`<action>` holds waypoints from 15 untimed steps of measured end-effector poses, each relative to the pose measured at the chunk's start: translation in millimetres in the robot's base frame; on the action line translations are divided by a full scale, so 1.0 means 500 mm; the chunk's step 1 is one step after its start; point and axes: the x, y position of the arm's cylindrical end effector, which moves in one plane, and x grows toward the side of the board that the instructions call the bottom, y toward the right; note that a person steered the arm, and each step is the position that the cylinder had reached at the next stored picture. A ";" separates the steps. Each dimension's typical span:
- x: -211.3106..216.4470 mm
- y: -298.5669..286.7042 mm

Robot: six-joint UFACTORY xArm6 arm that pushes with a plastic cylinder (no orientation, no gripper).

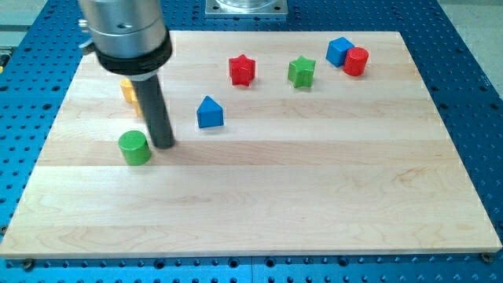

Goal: Keep green blocks diagonal to blue blocks

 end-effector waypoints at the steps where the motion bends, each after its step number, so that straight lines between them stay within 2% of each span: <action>1: -0.059 0.041; 2: -0.078 0.164; 3: 0.011 0.231; 4: -0.074 0.500; 5: -0.243 0.718; 6: -0.400 0.726; 7: -0.441 0.605; 8: -0.441 0.527; 9: -0.373 0.527; 11: -0.153 0.517; 13: -0.057 0.539; 15: 0.040 0.378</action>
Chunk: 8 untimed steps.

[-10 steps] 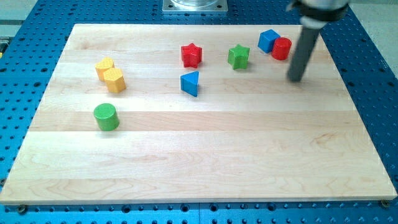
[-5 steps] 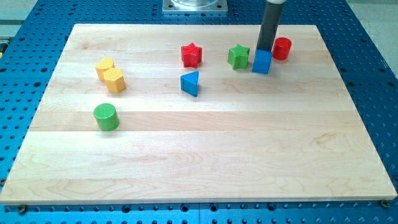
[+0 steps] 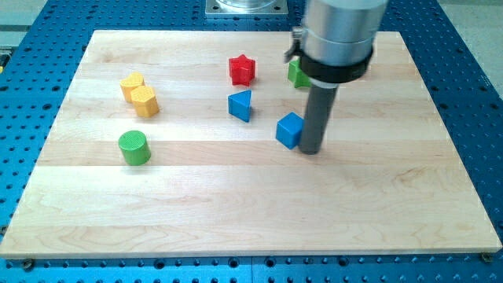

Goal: Keep green blocks diagonal to blue blocks

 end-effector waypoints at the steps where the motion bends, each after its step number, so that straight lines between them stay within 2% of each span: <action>1: -0.017 -0.069; 4: -0.085 -0.026; 6: -0.095 -0.103; 7: -0.111 0.020; 8: -0.188 0.117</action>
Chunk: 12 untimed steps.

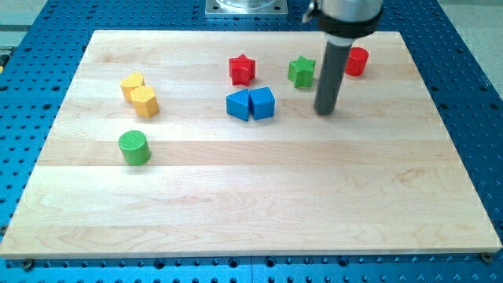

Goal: Keep green blocks diagonal to blue blocks

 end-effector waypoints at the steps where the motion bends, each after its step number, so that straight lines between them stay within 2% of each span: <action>1: -0.105 0.021; 2: -0.193 -0.030; 3: -0.205 -0.099; 4: -0.061 -0.165; 5: 0.104 -0.155; 6: 0.091 -0.113; 7: 0.044 0.000; 8: -0.115 0.035; 9: -0.165 -0.083; 10: 0.003 -0.125; 11: 0.218 -0.097; 12: 0.210 -0.091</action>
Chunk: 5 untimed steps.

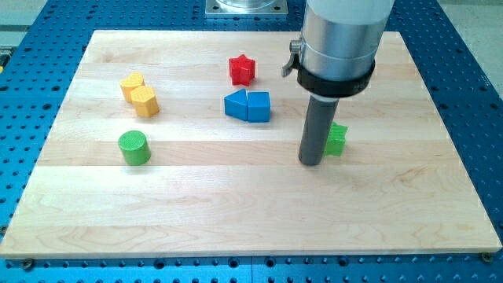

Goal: Keep green blocks diagonal to blue blocks

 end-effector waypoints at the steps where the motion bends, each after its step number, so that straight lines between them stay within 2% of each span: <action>1: 0.066 0.073; 2: 0.001 0.214; 3: -0.052 0.030; 4: 0.005 -0.276; 5: 0.047 -0.376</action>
